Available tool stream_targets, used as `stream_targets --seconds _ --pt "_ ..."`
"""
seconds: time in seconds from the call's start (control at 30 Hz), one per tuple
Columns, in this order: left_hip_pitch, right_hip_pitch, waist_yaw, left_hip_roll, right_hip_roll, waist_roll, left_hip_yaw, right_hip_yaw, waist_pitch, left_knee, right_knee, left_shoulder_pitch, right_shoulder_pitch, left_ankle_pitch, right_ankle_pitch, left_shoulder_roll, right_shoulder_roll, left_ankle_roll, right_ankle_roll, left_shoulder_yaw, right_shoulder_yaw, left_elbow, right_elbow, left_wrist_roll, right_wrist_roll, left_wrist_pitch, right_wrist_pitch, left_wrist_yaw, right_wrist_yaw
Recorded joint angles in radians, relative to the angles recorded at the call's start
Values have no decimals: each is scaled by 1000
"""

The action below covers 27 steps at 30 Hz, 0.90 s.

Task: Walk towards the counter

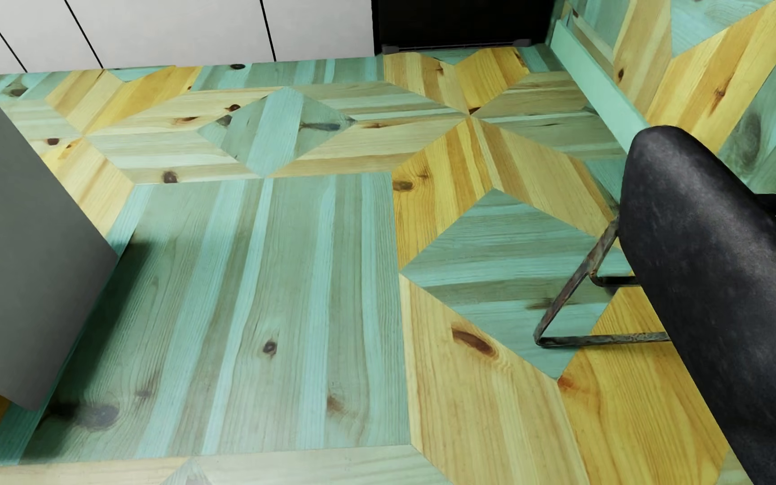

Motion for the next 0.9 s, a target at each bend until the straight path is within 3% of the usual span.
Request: stream_targets --seconds 0.07,0.17,0.2,0.23,0.27,0.3,0.33,0.37,0.4,0.43,0.47,0.53,0.63,0.67,0.73,0.77,0.8,0.87,0.9 --pt "-154 236 132 -47 -27 -31 0 0 14 -153 -126 51 -24 -48 -154 13 -32 0 0 -14 -27 43 -120 0 0 0 0 0 0" --pt "-304 491 261 -29 -75 -49 0 0 -12 -668 -200 116 -88 2 -436 36 -57 0 0 -17 -99 107 -267 0 0 0 0 0 0" --pt "-322 535 284 -16 -78 -43 0 0 -29 -845 -192 130 -118 61 -477 39 -62 0 0 -19 -121 133 -298 0 0 0 0 0 0" --pt "-339 569 294 -11 -81 -37 0 0 -45 -1066 -198 142 -141 302 -478 40 -65 0 0 -23 -145 158 -320 0 0 0 0 0 0" --pt "-370 597 290 -16 -88 -31 0 0 -51 -1118 -196 151 -152 380 -431 39 -63 0 0 -23 -164 184 -332 0 0 0 0 0 0" --pt "-394 625 281 -33 -110 -31 0 0 -42 -845 -147 154 -143 61 -334 39 -55 0 0 -33 -185 214 -330 0 0 0 0 0 0" --pt "-416 611 270 -55 -144 -40 0 0 -41 -719 -20 152 -124 -40 -197 38 -39 0 0 -35 -200 236 -299 0 0 0 0 0 0" --pt "-421 549 251 -89 -184 -50 0 0 -34 -603 186 141 -106 -46 -68 33 -20 0 0 -30 -198 248 -235 0 0 0 0 0 0" --pt "-372 459 230 -137 -204 -47 0 0 -13 -540 444 111 -90 -88 -12 31 -14 0 0 -49 -176 246 -158 0 0 0 0 0 0" --pt "-299 326 201 -182 -200 -34 0 0 -4 -562 702 82 -80 -107 -28 27 -18 0 0 -69 -129 206 -94 0 0 0 0 0 0" --pt "-205 201 149 -220 -193 -16 0 0 0 -619 865 65 -64 -85 -60 20 -24 0 0 -67 -69 141 -45 0 0 0 0 0 0" --pt "22 -9 27 -241 -153 23 0 0 3 -769 848 32 9 -15 -13 5 -16 0 0 -32 -26 -1 17 0 0 0 0 0 0" --pt "283 -213 -139 -185 -144 39 0 0 -6 -926 284 -33 113 87 207 0 -2 0 0 -10 14 -163 20 0 0 0 0 0 0" --pt "353 -255 -158 -158 -159 25 0 0 -16 -948 90 -52 140 114 163 11 9 0 0 -5 15 -220 14 0 0 0 0 0 0" --pt "434 -334 -193 -96 -205 -6 0 0 -42 -947 -147 -69 154 205 -202 41 31 0 0 25 7 -337 21 0 0 0 0 0 0" --pt "468 -356 -219 -56 -220 -8 0 0 -39 -932 -160 -73 151 274 -309 43 28 0 0 38 5 -363 15 0 0 0 0 0 0" --pt "498 -380 -238 -20 -216 -4 0 0 -39 -909 -132 -69 145 372 -265 37 21 0 0 48 -3 -357 15 0 0 0 0 0 0" --pt "463 -444 -207 25 -150 22 0 0 -78 -755 4 -35 113 633 68 10 6 0 0 51 -9 -259 40 0 0 0 0 0 0" --pt "387 -437 -176 37 -104 37 0 0 -77 -589 104 -25 87 685 143 -4 -2 0 0 39 -14 -180 54 0 0 0 0 0 0"
